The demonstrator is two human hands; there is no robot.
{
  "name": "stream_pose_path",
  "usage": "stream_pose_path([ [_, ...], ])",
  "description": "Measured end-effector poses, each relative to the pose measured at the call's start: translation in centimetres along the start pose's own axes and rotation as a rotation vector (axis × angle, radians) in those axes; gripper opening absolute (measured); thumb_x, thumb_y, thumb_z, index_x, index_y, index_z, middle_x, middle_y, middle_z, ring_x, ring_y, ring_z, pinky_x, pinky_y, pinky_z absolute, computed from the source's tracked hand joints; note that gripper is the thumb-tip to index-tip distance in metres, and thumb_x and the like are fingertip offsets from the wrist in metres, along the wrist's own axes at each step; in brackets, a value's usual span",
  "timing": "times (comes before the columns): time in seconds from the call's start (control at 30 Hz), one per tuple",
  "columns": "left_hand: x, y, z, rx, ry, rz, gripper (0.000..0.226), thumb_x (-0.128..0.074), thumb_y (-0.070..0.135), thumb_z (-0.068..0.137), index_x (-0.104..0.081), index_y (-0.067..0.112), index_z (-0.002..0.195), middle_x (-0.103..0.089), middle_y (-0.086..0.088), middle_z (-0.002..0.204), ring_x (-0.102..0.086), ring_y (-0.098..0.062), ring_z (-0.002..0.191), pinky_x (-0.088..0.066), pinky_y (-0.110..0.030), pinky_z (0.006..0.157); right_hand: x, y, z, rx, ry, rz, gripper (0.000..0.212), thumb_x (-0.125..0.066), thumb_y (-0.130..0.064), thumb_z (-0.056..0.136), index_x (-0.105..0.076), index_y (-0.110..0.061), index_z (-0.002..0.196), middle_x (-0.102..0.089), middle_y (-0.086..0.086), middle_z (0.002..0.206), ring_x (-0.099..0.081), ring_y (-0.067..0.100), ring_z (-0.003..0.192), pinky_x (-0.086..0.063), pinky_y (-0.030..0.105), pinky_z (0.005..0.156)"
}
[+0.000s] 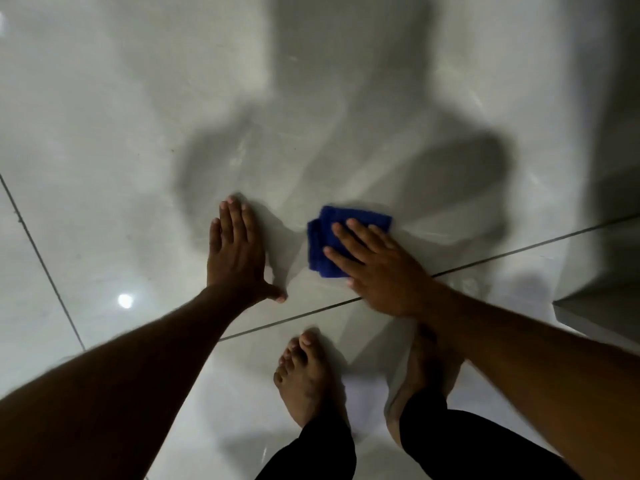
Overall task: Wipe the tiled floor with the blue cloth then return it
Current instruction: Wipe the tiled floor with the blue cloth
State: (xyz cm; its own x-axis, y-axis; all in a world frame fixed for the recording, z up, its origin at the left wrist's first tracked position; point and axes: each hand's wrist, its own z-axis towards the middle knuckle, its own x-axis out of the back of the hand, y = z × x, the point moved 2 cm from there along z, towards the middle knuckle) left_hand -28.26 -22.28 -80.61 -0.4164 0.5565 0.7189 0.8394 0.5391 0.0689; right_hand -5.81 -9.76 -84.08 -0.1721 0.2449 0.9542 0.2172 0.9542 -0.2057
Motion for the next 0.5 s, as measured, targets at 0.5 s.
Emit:
stream_pose_path([
  [0.5, -1.0, 0.6, -1.8, 0.044, 0.078, 0.075, 0.166, -0.084, 0.069, 0.044, 0.028, -0.003, 0.143, 0.020, -0.030, 0.158, 0.024, -0.040, 0.144, 0.012, -0.048, 0.117, 3.0, -4.5, 2.2, -0.185, -0.151, 0.277, 0.064, -0.048, -0.038, 0.094, -0.023, -0.021, 0.150, -0.012, 0.013, 0.162, -0.006, 0.035, 0.149, -0.013, 0.054, 0.119],
])
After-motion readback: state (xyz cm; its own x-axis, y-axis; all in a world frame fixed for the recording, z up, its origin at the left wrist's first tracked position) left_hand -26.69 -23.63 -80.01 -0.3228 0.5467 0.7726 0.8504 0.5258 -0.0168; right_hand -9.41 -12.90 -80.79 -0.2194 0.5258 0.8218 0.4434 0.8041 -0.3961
